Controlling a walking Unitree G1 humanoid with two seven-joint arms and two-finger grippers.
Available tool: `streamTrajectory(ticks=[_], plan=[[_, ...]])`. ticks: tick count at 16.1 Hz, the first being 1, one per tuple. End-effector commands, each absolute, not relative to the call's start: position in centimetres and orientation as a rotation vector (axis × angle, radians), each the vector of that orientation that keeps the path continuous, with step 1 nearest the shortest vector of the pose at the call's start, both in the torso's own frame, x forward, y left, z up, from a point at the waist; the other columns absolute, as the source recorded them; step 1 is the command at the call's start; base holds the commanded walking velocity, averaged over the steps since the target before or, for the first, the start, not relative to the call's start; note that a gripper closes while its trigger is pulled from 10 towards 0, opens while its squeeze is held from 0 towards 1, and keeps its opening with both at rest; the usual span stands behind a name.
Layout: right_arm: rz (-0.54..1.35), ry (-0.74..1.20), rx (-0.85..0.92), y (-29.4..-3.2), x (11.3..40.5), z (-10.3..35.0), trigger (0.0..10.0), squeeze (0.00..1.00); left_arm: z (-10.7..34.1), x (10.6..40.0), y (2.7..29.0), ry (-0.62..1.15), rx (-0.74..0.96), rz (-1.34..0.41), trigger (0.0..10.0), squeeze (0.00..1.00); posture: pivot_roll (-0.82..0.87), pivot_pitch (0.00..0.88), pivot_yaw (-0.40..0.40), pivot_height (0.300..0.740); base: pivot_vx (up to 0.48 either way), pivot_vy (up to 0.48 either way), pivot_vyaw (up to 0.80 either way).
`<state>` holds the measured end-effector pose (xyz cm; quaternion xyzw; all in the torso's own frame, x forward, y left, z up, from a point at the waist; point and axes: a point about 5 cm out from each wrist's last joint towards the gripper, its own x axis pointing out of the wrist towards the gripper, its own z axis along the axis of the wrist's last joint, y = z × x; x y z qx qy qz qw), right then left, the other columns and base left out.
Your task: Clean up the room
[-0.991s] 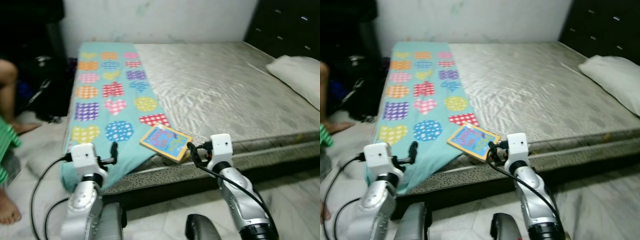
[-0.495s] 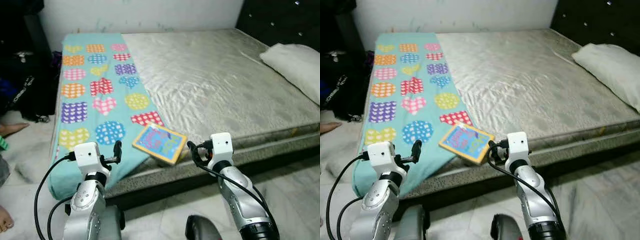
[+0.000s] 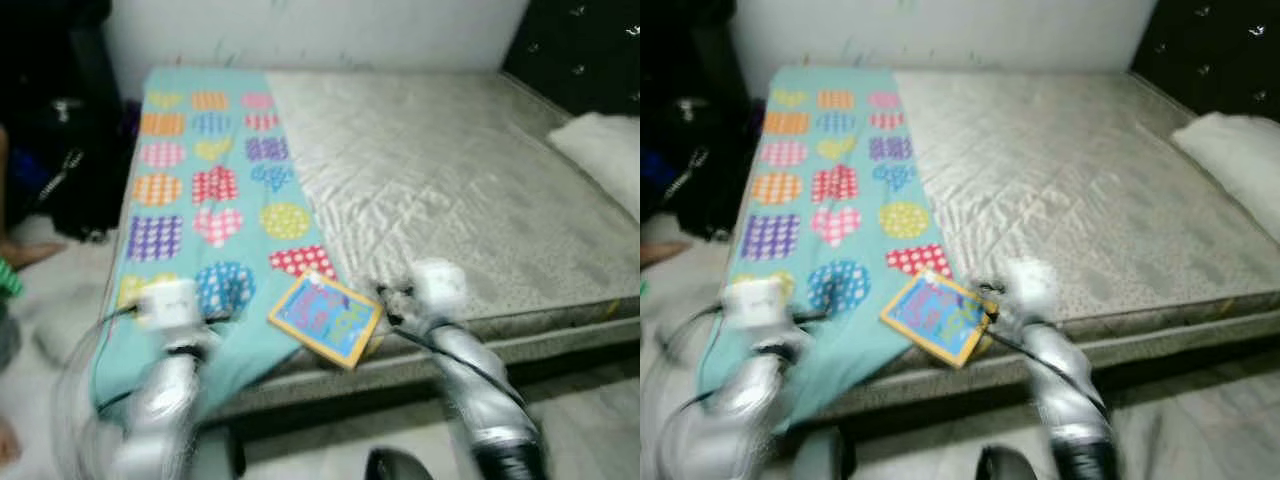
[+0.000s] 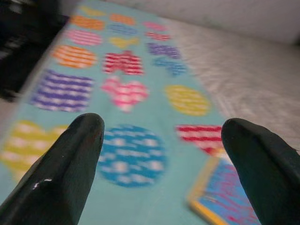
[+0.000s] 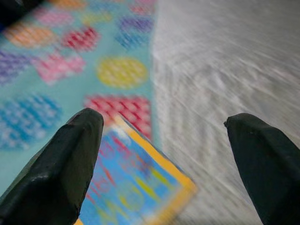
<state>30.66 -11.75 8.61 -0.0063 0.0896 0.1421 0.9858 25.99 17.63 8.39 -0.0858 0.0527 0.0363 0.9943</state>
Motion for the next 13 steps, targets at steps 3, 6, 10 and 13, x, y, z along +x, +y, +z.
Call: streamTrajectory(ticks=[3, 6, 10, 13], plan=[[0.224, 0.228, -0.025, -14.03, 30.23, 7.53, 10.0, 0.0, 8.28, 26.33, 15.86, 0.127, -0.188, 0.035, 10.0, 0.0, -0.09, 0.0, -0.061, 0.604, 0.0, 0.0, 0.0], [0.244, 0.23, -0.057, -13.79, 30.24, 7.5, 10.0, 0.0, 8.08, 26.45, 15.94, 0.14, -0.192, 0.037, 10.0, 0.0, -0.1, 0.0, -0.061, 0.604, 0.0, 0.0, 0.27], [0.237, 0.244, -0.056, -13.79, 30.31, 7.34, 10.0, 0.0, 7.93, 26.6, 15.76, 0.156, -0.19, 0.031, 10.0, 0.0, -0.1, 0.0, -0.056, 0.604, 0.0, 0.0, 0.8], [0.23, 0.261, -0.056, -13.83, 30.41, 7.17, 10.0, 0.0, 7.89, 26.63, 15.74, 0.161, -0.193, 0.027, 10.0, 0.0, -0.1, 0.0, -0.056, 0.604, 0.0, 0.0, 0.41]])
